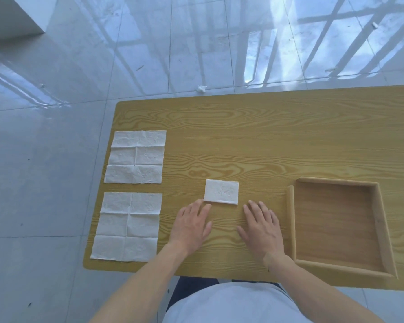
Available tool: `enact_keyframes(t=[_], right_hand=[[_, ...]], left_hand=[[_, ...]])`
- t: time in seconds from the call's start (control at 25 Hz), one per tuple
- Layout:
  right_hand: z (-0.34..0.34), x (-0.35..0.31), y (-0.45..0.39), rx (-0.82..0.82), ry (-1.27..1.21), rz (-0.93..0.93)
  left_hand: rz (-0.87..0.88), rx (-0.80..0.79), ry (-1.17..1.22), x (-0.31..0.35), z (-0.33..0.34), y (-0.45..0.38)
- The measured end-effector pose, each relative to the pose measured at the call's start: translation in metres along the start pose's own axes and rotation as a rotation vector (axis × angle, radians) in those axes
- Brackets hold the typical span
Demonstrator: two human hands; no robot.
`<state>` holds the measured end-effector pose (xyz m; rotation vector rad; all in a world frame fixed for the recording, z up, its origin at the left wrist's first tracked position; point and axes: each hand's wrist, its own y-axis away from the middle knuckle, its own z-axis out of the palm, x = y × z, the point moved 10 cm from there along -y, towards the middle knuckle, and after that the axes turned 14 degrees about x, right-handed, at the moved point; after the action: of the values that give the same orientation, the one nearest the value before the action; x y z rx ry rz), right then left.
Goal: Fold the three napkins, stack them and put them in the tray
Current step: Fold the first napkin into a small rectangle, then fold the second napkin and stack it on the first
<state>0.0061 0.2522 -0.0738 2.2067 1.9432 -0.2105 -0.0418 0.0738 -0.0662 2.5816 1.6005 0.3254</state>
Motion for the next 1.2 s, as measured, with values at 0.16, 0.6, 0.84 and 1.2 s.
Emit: enact_keyframes(t=[0.16, 0.6, 0.84, 1.2], right_hand=[[-0.007, -0.034, 0.001, 0.008, -0.071, -0.094], [0.022, -0.216, 0.024, -0.083, -0.096, -0.286], [0.025, -0.284, 0.055, -0.003, -0.068, -0.195], [0.028, -0.314, 0.077, 0.06, 0.028, -0.27]], left_hand=[[-0.038, 0.037, 0.021, -0.024, -0.015, 0.026], [0.076, 0.099, 0.143, -0.17, -0.033, 0.116], [0.172, 0.133, 0.197, -0.249, -0.033, 0.153], [0.22, 0.117, 0.019, -0.28, -0.023, 0.184]])
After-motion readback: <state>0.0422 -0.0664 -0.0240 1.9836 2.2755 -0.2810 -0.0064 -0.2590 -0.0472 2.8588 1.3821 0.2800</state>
